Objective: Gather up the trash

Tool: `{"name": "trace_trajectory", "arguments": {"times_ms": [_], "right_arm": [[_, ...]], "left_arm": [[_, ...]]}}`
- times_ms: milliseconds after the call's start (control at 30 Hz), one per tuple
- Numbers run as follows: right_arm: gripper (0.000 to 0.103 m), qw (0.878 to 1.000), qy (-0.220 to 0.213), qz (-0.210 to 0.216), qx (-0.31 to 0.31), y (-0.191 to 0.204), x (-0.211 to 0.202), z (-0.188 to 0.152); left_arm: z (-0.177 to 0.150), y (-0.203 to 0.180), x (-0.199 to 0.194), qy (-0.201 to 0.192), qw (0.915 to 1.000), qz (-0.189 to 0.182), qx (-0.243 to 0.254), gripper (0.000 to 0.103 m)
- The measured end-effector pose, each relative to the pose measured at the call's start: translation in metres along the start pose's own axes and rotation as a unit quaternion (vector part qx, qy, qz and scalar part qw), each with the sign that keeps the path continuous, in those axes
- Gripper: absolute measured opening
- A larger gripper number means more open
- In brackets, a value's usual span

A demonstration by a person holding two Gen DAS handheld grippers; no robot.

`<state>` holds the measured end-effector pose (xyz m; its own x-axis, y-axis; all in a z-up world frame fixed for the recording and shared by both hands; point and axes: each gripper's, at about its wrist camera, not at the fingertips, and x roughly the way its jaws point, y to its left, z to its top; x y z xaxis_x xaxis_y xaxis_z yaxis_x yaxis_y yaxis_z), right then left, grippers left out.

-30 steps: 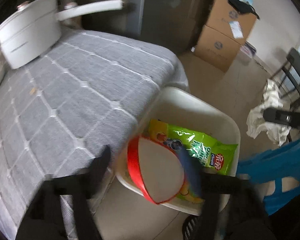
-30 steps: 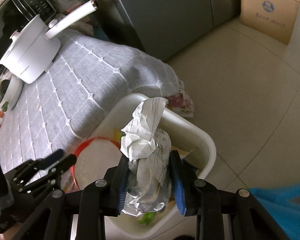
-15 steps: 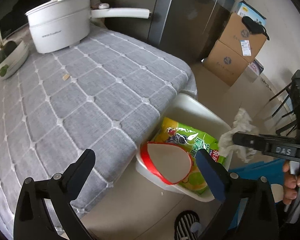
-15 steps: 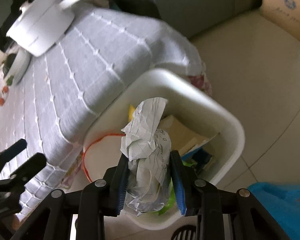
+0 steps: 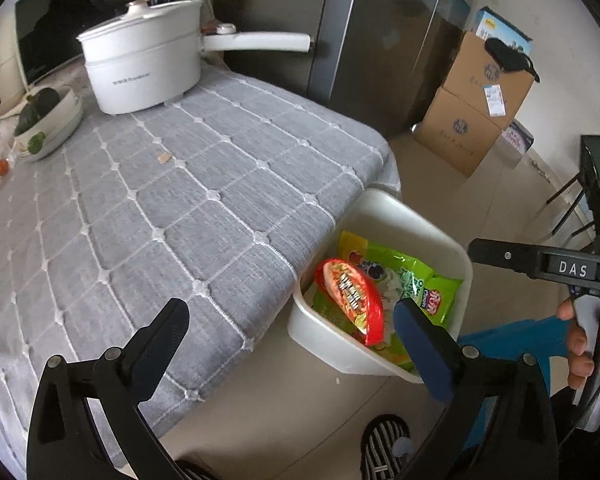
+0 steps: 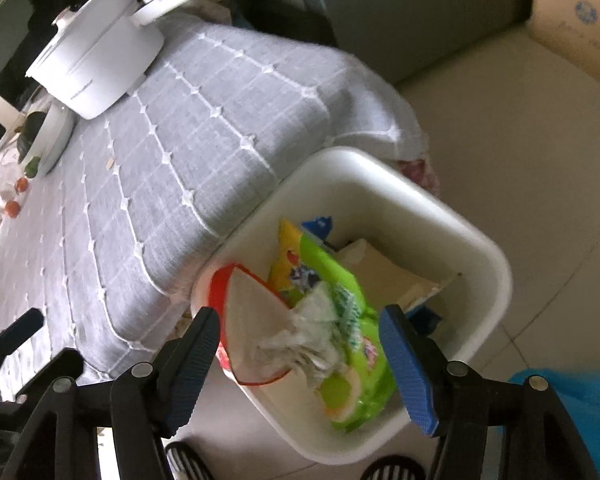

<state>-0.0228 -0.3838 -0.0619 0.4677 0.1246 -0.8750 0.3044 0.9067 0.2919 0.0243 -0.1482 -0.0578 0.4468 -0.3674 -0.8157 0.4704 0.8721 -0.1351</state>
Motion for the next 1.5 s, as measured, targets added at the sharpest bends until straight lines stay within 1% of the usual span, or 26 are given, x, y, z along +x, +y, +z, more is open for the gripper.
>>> {"name": "trace_trajectory", "arguments": {"times_ms": [67,133,200,267,333,400,533,600,700,767,867,933,1067,1233,1500], "right_arm": [[0.071,0.999,-0.025,-0.029,-0.014,0.003,-0.014,-0.006],[0.074,0.997,-0.051,-0.045,-0.03,0.007,-0.029,-0.013],[0.079,0.994,-0.077,-0.057,-0.046,0.014,-0.043,-0.023],[0.081,0.99,-0.105,-0.068,-0.065,0.025,-0.057,-0.035],[0.082,0.986,-0.126,-0.07,-0.081,0.035,-0.067,-0.045],[0.085,0.983,-0.143,-0.069,-0.095,0.045,-0.075,-0.054],[0.087,0.97,-0.179,-0.084,-0.137,0.069,-0.087,-0.073],[0.09,0.964,-0.194,-0.089,-0.155,0.08,-0.092,-0.082],[0.093,0.957,-0.211,-0.086,-0.177,0.093,-0.097,-0.092],[0.094,0.953,-0.219,-0.081,-0.192,0.1,-0.1,-0.095],[0.098,0.945,-0.237,-0.082,-0.21,0.111,-0.105,-0.1],[0.099,0.943,-0.243,-0.08,-0.212,0.115,-0.106,-0.103],[0.1,0.944,-0.241,-0.074,-0.212,0.122,-0.102,-0.103],[0.1,0.948,-0.234,-0.065,-0.205,0.126,-0.098,-0.103],[0.1,0.949,-0.232,-0.069,-0.201,0.127,-0.096,-0.104]], "left_arm": [[-0.003,0.001,-0.009,-0.008,1.0,0.003,-0.004,0.103],[-0.008,0.003,-0.02,-0.018,0.9996,0.017,-0.015,0.103],[-0.013,0.006,-0.031,-0.027,0.9989,0.03,-0.025,0.103],[-0.018,0.009,-0.039,-0.031,0.9981,0.041,-0.033,0.103],[-0.027,0.012,-0.053,-0.042,0.997,0.048,-0.043,0.103],[-0.036,0.013,-0.064,-0.052,0.9955,0.066,-0.042,0.103],[-0.054,0.017,-0.082,-0.065,0.9915,0.103,-0.044,0.103],[-0.062,0.021,-0.093,-0.076,0.9887,0.119,-0.05,0.103],[-0.068,0.028,-0.106,-0.092,0.9854,0.13,-0.061,0.103],[-0.073,0.034,-0.115,-0.104,0.9825,0.136,-0.073,0.103],[-0.077,0.042,-0.126,-0.12,0.978,0.145,-0.09,0.103],[-0.08,0.047,-0.133,-0.129,0.9752,0.149,-0.1,0.103],[-0.082,0.053,-0.139,-0.14,0.9725,0.152,-0.108,0.103],[-0.083,0.049,-0.139,-0.142,0.973,0.155,-0.096,0.103],[-0.084,0.039,-0.141,-0.148,0.9734,0.155,-0.081,0.103]]}}
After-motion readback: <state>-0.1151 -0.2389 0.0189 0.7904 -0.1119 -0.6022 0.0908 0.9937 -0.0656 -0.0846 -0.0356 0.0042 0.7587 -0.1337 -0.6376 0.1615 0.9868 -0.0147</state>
